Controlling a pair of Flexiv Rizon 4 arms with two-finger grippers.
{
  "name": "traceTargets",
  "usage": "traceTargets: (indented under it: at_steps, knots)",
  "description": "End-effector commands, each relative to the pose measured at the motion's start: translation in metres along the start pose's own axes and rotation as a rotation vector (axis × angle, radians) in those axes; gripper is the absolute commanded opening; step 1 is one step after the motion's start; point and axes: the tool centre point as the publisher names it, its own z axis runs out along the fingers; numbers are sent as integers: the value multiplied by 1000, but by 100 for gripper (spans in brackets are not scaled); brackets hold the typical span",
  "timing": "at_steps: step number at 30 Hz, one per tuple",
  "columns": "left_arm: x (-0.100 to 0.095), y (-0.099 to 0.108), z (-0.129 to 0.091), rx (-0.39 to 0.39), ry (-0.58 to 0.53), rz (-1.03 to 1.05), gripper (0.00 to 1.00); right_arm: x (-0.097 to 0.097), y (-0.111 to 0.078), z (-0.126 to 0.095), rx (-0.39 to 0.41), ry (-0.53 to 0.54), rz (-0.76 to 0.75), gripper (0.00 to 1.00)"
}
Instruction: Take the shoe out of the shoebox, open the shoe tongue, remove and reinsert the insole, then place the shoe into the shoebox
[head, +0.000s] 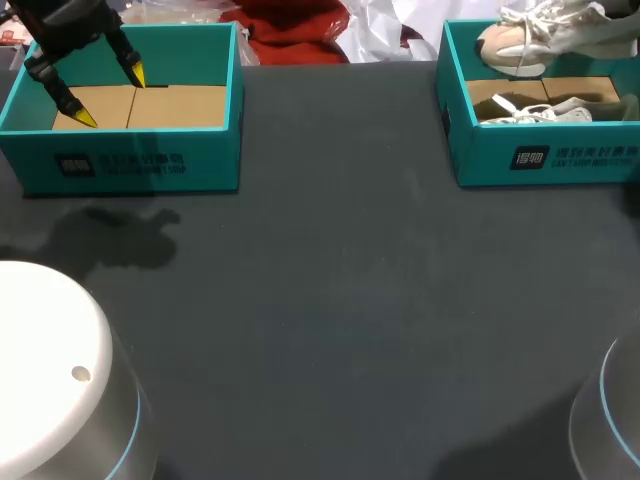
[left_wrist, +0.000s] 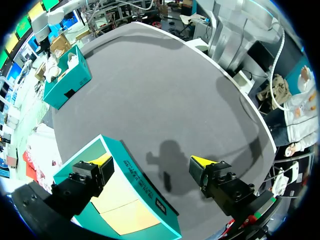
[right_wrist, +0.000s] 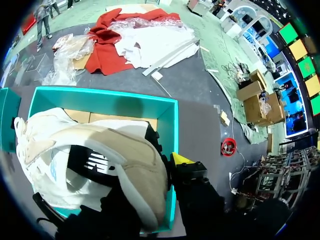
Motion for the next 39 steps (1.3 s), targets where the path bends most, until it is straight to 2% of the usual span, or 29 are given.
traceTargets:
  at_steps: [1, 18, 30, 39]
  knots:
    - [0, 0, 0, -3, 1, 1, 100, 5, 2, 7, 7, -9, 14, 0]
    - [0, 0, 0, -3, 1, 1, 100, 14, 6, 29, 105, -44, 115, 0]
    - [0, 0, 0, -3, 1, 1, 100, 14, 6, 29, 105, -44, 115, 0]
    - [0, 0, 0, -3, 1, 1, 100, 34, 2, 47, 113, -1, 110, 0]
